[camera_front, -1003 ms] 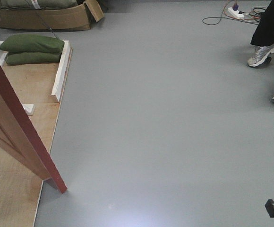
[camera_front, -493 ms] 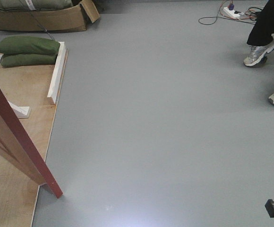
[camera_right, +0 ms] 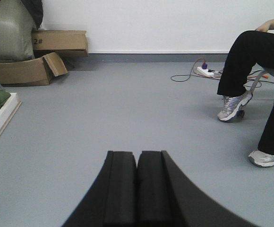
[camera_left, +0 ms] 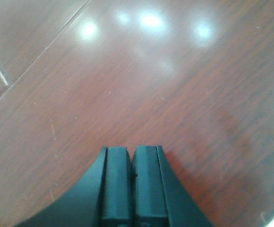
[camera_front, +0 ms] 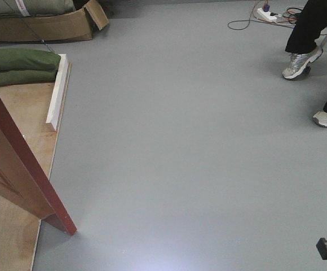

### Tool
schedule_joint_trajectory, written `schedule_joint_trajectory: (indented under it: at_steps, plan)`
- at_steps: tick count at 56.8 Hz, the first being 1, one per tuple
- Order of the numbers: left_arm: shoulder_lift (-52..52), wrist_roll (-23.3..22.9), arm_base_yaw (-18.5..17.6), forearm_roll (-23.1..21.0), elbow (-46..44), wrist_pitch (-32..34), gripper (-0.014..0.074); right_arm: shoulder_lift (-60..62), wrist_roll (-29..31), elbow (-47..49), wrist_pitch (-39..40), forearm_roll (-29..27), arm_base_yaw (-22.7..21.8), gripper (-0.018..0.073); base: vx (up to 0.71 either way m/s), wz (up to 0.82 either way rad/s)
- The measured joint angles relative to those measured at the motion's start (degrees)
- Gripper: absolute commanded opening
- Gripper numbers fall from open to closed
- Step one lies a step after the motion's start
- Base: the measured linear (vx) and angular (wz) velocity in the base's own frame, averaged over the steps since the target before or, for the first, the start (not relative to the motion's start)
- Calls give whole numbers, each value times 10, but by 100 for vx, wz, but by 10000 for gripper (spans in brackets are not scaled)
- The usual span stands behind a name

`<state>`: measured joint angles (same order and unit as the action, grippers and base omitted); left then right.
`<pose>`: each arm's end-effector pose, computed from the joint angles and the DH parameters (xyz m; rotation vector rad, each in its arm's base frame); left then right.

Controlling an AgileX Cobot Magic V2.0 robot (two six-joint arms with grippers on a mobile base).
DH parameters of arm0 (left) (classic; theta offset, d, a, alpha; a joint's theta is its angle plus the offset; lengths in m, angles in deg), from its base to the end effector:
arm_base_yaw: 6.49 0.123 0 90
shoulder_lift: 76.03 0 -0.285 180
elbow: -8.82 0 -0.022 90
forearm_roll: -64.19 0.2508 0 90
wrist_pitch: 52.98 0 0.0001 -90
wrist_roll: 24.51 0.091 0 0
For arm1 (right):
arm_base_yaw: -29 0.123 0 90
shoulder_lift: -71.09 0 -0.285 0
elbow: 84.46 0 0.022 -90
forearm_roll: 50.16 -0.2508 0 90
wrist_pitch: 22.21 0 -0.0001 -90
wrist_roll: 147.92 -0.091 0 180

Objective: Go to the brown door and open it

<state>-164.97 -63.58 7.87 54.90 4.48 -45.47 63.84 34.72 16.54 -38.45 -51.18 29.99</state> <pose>0.3203 0.0840 0.4735 -0.7241 1.1553 -0.4846 0.0549 0.0014 0.1775 -0.0449 1.7882 -0.0040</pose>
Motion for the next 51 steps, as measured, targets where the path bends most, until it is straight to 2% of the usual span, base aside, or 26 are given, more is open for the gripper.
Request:
schedule_joint_trajectory:
  at_steps: [51]
  plan:
    - [1,0,0,0,0,3,-4,0,0,0,0,0,0,0,16,-4]
